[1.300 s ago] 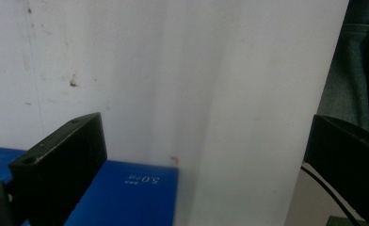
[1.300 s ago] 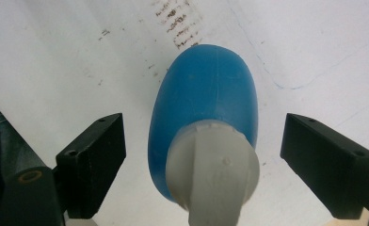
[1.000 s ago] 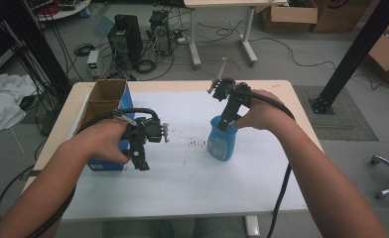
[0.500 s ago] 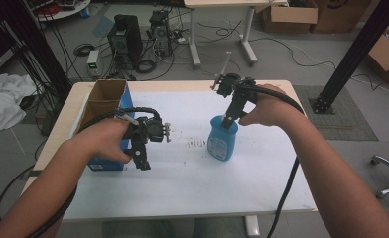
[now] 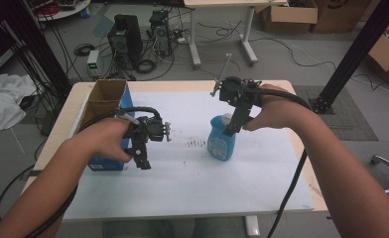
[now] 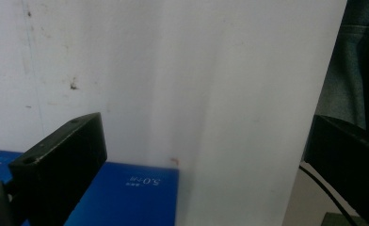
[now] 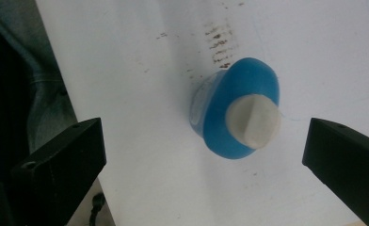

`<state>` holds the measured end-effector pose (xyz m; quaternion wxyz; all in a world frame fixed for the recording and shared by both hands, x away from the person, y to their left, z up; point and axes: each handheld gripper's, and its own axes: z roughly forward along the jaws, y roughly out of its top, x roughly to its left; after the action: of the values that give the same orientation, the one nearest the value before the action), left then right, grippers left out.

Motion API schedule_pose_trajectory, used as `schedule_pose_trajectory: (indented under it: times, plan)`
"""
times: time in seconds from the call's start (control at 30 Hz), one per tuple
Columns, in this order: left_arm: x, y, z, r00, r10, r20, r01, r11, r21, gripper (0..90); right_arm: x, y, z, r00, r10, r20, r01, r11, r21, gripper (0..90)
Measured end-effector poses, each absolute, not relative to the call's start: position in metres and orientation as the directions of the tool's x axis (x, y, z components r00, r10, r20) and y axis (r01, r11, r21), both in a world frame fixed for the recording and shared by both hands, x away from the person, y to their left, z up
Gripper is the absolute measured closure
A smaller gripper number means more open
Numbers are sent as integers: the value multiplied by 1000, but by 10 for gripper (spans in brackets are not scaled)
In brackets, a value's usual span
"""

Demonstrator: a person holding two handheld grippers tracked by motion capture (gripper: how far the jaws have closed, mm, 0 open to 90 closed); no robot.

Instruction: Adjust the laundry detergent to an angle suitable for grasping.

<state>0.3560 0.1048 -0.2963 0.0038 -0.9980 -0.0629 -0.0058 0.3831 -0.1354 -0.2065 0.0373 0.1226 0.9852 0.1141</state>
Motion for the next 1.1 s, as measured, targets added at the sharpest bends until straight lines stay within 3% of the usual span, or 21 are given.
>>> schedule_pose_trajectory:
  times: [0.57,1.1]
  plan:
    - [359,104,-292,991,132,18,132,-991,-8,1,333,-122,-214,-998,70,-2,68,982,174,0]
    - [361,101,-288,990,141,20,141,-990,-9,1,312,-122,-232,-1000,19,17,21,987,159,0]
